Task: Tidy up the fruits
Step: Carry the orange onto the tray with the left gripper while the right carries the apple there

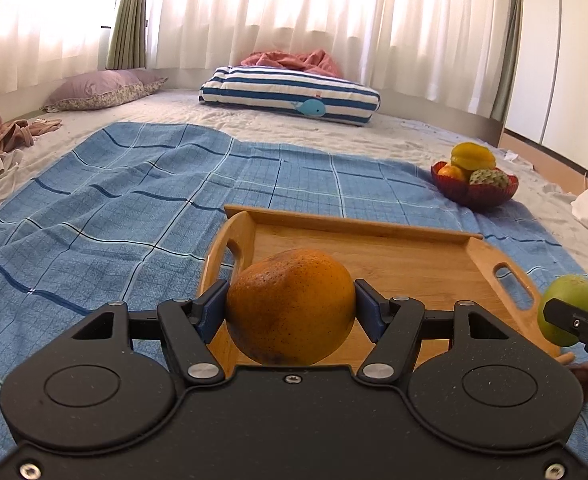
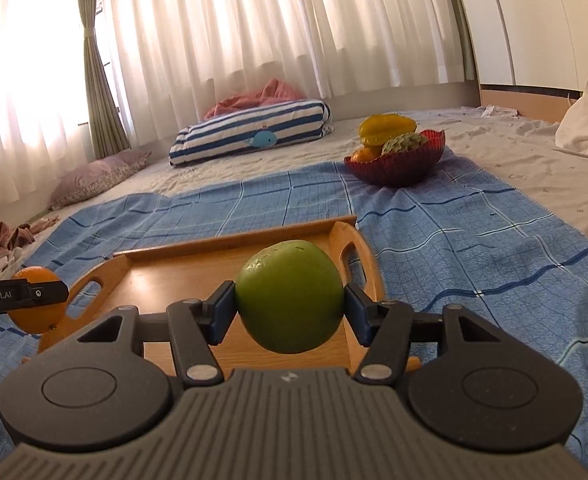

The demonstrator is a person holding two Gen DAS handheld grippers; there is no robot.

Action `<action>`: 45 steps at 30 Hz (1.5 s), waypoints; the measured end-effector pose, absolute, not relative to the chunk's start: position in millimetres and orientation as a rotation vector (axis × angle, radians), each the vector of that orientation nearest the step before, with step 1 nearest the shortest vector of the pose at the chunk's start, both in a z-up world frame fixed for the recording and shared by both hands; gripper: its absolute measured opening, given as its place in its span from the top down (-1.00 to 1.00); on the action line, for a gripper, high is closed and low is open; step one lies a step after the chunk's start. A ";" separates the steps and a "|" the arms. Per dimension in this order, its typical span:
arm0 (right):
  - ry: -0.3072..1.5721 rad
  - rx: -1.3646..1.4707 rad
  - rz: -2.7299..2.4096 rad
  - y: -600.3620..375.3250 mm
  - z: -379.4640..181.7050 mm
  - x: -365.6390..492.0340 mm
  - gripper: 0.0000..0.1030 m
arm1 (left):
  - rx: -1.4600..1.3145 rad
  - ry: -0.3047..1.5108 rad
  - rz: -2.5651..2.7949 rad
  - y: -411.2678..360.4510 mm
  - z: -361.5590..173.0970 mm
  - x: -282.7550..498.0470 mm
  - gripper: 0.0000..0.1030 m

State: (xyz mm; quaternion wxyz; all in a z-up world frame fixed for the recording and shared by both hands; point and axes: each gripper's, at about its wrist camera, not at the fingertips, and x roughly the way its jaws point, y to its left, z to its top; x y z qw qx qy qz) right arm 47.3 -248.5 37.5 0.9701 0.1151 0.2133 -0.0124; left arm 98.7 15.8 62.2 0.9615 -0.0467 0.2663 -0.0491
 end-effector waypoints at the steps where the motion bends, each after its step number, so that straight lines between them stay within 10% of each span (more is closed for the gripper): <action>1: 0.444 0.236 -0.023 -248.4 35.9 51.5 -0.19 | -0.093 0.546 -0.098 15.0 59.9 102.2 -0.25; 45: 0.472 0.142 -0.057 -230.3 -6.4 67.5 -0.26 | -0.022 0.595 -0.120 -0.3 21.1 118.7 -0.26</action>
